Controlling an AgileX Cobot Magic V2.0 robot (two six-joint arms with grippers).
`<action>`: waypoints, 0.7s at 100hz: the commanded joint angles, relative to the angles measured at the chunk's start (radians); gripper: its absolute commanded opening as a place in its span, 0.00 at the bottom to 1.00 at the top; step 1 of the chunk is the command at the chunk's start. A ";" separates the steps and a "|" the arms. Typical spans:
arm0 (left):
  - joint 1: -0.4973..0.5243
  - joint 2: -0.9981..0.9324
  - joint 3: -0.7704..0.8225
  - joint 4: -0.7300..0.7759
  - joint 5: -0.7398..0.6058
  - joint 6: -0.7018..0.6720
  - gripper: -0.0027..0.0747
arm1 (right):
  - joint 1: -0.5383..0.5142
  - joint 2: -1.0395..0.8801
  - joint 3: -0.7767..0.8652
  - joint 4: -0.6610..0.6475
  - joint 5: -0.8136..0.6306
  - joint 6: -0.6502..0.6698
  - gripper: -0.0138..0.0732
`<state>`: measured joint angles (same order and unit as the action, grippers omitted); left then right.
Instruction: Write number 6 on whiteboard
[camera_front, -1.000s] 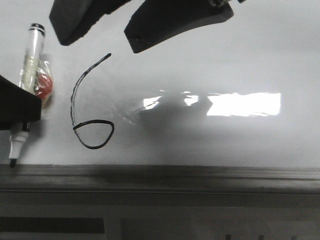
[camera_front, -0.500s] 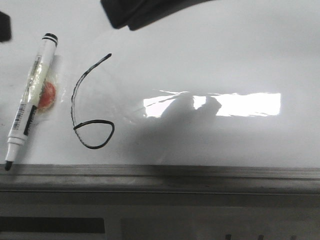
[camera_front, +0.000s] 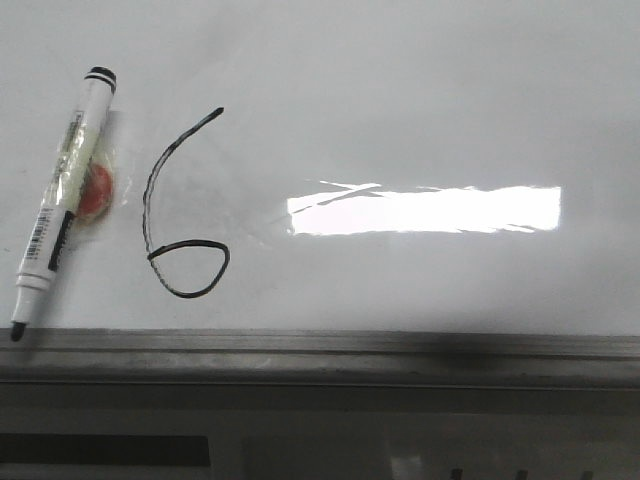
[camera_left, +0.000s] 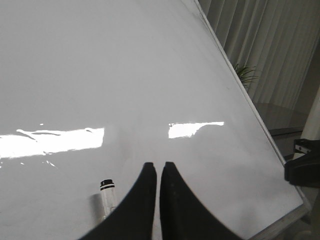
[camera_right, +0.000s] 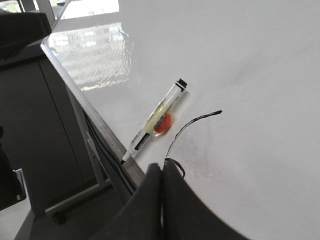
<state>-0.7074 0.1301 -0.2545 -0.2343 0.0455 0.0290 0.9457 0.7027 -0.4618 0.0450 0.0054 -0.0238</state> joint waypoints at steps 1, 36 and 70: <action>0.004 -0.050 0.008 0.061 -0.037 0.000 0.01 | 0.002 -0.093 0.045 -0.024 -0.122 -0.011 0.09; 0.004 -0.097 0.052 0.071 0.044 -0.002 0.01 | 0.002 -0.356 0.240 -0.031 -0.114 -0.011 0.09; 0.004 -0.097 0.052 0.071 0.044 -0.002 0.01 | 0.002 -0.372 0.242 -0.031 -0.104 -0.011 0.09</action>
<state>-0.7074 0.0246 -0.1757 -0.1620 0.1596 0.0290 0.9457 0.3261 -0.1952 0.0256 -0.0238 -0.0242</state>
